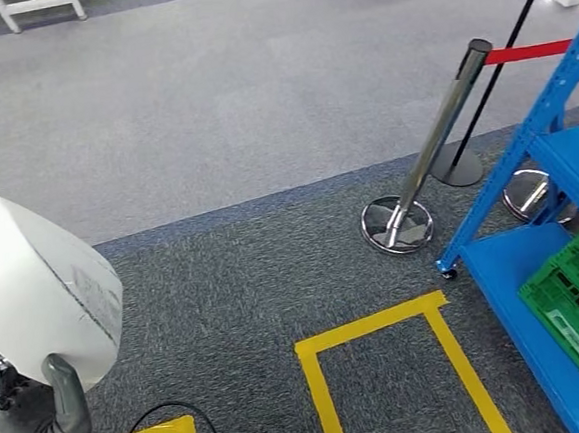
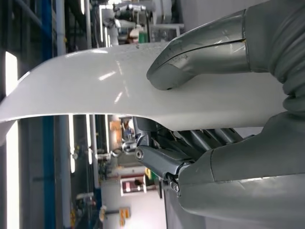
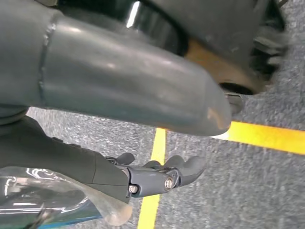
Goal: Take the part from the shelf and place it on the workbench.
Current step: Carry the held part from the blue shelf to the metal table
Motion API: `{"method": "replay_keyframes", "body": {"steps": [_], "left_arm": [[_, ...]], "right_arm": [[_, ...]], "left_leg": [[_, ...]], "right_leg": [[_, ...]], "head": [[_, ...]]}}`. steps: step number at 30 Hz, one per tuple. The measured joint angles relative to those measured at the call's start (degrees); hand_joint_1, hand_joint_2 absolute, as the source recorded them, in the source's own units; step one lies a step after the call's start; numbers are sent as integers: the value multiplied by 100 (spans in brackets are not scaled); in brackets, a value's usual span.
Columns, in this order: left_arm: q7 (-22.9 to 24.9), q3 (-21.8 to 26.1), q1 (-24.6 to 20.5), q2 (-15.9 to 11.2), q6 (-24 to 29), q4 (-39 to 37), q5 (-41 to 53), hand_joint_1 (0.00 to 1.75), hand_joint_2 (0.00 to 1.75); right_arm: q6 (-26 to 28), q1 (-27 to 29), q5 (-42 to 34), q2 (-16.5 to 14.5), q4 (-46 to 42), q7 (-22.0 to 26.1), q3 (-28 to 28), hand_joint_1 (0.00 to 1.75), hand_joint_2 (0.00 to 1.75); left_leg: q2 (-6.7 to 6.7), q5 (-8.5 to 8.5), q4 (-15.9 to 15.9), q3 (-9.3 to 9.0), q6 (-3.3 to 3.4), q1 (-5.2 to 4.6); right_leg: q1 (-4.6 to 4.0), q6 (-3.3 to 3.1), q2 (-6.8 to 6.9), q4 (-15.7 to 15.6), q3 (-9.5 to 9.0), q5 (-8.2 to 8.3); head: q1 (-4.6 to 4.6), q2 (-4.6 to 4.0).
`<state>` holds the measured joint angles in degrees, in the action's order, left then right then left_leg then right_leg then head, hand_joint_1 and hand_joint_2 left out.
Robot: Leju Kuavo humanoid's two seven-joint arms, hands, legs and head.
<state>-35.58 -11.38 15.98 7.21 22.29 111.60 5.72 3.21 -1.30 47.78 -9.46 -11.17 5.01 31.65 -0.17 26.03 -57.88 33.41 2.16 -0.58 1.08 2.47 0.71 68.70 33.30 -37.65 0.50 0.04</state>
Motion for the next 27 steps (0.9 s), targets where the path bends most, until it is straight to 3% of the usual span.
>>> {"method": "replay_keyframes", "body": {"steps": [1,2,3,5,6,8,9,10,11,12,13,15,17,18,20,21,23,24,26,27], "left_arm": [[0,-4,0,0,0,0,1,175,175],[0,-6,2,-1,0,0,1,175,175],[0,-7,3,-2,0,0,0,175,175],[0,-8,3,-2,1,0,0,175,175],[0,-8,1,-2,1,1,-1,175,175],[2,-9,0,-2,1,4,0,175,175],[4,-10,4,-2,1,7,0,175,175],[5,-10,9,-4,1,9,1,175,175],[6,-9,16,-6,1,10,1,175,175],[7,-8,16,-9,1,11,1,175,175],[7,-8,9,-13,1,13,2,175,175],[7,-8,-3,-17,1,13,2,175,175],[7,-8,1,-22,1,13,1,175,175],[7,-8,5,-26,1,13,1,175,175],[7,-8,8,-30,1,13,1,175,175],[7,-8,5,-31,1,13,1,175,175],[10,-10,-6,-33,1,14,1,175,175],[13,-11,-9,-33,5,15,-2,175,175],[17,-11,-8,-34,21,21,-14,175,175],[19,-10,-12,-33,31,26,-23,175,175]], "right_arm": [[-1,12,0,1,0,-2,0,0,0],[-1,25,0,1,0,-4,0,0,0],[-2,36,0,2,0,-5,0,0,0],[-2,44,0,3,0,-7,0,0,0],[-3,44,0,4,1,-7,0,0,0],[-2,41,-1,8,3,-7,1,0,0],[-1,39,-1,11,4,-8,2,0,0],[0,34,-1,13,4,-8,2,0,0],[0,30,0,13,4,-8,2,0,0],[0,30,1,13,4,-7,1,0,0],[-2,32,2,11,4,-5,1,0,0],[-7,48,1,12,4,-5,1,0,0],[-9,60,0,18,4,-7,3,0,0],[-9,58,0,21,4,-7,3,0,0],[-10,43,1,23,4,-7,2,0,0],[-10,39,1,23,4,-7,2,0,0],[-12,37,4,23,4,-3,1,0,0],[-7,30,6,23,4,-7,1,0,0],[15,-4,9,14,3,-28,1,0,0],[31,-20,10,9,2,-42,-1,0,0]], "left_leg": [[-79,2,-2,0,6,0],[-165,3,-6,-4,8,0],[-258,5,-13,-9,4,3],[-435,23,-44,-18,-23,19],[-513,41,-75,-10,-51,19],[-653,57,-126,31,-120,29],[-720,49,-137,56,-157,37],[-787,35,-137,76,-188,52],[-770,38,-153,90,-214,56],[-659,85,-225,125,-239,49],[-491,194,-403,205,-262,41],[-144,546,-1086,521,-307,43],[-56,765,-1711,819,-333,67],[-44,716,-1752,837,-334,75],[49,347,-1190,545,-305,71],[189,190,-792,334,-278,43],[420,58,-249,64,-209,-29],[457,88,-183,40,-180,-62],[331,72,-121,30,-119,-63],[263,56,-86,7,-83,-46]], "right_leg": [[0,5,-46,343,201,-100],[0,8,-61,532,341,-96],[3,12,-70,507,386,26],[24,17,-177,-118,196,499],[41,23,-325,-485,54,669],[59,13,-548,-890,-138,778],[50,-6,-571,-920,-172,753],[43,-38,-506,-929,-192,761],[40,-72,-433,-942,-207,775],[41,-111,-354,-958,-220,783],[43,-144,-266,-973,-233,787],[22,-193,-78,-981,-246,771],[3,-209,114,-980,-252,751],[-2,-210,200,-979,-260,739],[-6,-200,352,-980,-304,706],[-12,-183,417,-981,-325,683],[-31,-127,539,-980,-366,637],[-38,-96,602,-988,-382,622],[-30,-40,688,-1006,-431,589],[-17,-17,595,-969,-429,543]], "head": [[8,0],[9,0],[9,0],[10,0],[11,0],[8,0],[7,0],[5,0],[6,0],[-9,0],[-23,0],[-48,0],[-47,0],[-48,0],[-50,0],[-49,0],[-49,0],[-48,0],[-44,0],[-38,0]]}}
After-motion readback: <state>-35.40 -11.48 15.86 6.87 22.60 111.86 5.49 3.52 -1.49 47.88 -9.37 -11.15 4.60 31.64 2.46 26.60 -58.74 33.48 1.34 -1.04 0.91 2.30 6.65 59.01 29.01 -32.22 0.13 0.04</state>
